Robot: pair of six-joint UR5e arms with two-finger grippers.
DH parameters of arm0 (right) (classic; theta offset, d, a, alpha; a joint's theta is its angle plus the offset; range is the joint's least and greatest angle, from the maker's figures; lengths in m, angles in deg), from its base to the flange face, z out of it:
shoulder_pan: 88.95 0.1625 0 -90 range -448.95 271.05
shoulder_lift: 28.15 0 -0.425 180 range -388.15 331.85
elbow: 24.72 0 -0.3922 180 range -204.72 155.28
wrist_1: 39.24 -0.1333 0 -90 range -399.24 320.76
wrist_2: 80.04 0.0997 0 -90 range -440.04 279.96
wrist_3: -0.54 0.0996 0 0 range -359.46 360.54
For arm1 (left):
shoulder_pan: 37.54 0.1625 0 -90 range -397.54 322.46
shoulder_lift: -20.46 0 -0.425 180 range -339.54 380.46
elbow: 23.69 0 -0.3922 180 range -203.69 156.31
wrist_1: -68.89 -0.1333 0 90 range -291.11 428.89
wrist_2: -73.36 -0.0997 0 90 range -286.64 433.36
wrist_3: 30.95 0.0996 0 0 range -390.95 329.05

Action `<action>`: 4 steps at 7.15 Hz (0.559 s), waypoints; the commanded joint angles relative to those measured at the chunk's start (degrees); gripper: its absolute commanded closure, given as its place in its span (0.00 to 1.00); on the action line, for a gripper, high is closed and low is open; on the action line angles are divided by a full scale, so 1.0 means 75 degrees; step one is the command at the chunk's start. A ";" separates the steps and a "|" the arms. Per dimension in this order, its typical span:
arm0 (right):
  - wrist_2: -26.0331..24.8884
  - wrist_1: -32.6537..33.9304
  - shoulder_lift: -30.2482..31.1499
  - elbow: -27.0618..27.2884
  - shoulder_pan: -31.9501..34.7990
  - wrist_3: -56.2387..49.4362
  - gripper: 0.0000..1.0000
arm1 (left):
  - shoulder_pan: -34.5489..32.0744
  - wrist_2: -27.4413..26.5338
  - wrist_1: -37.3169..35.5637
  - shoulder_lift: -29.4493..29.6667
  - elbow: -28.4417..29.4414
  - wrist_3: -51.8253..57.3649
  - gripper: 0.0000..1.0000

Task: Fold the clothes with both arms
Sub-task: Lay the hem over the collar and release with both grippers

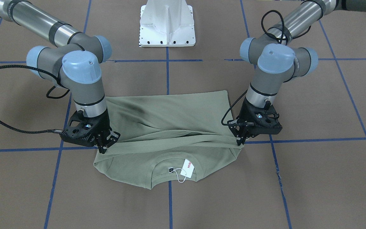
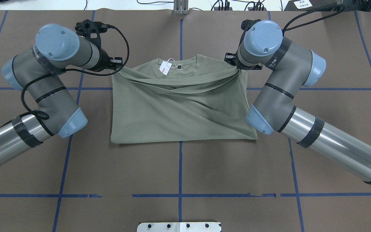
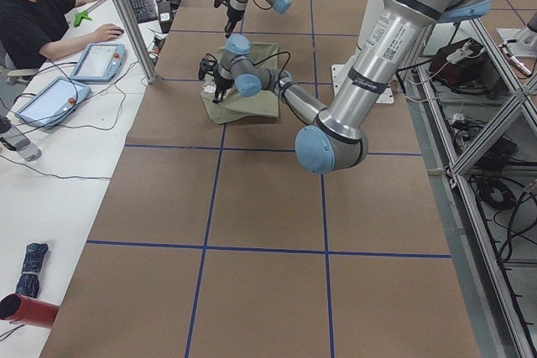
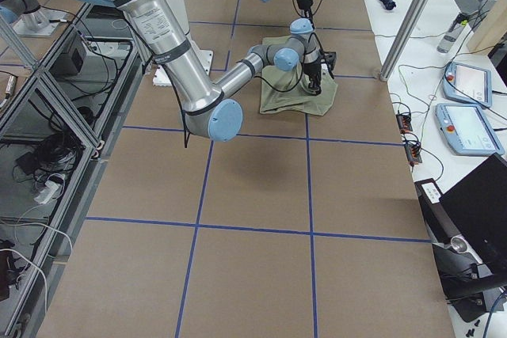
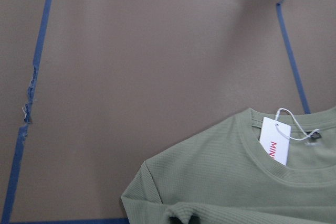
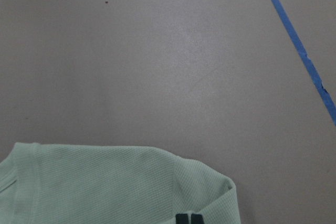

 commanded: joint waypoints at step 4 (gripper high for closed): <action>0.0020 -0.0456 -0.0042 -0.0554 0.0022 -0.0208 0.05 | 0.0063 -0.0177 0.0824 0.0093 0.0906 0.0208 0.02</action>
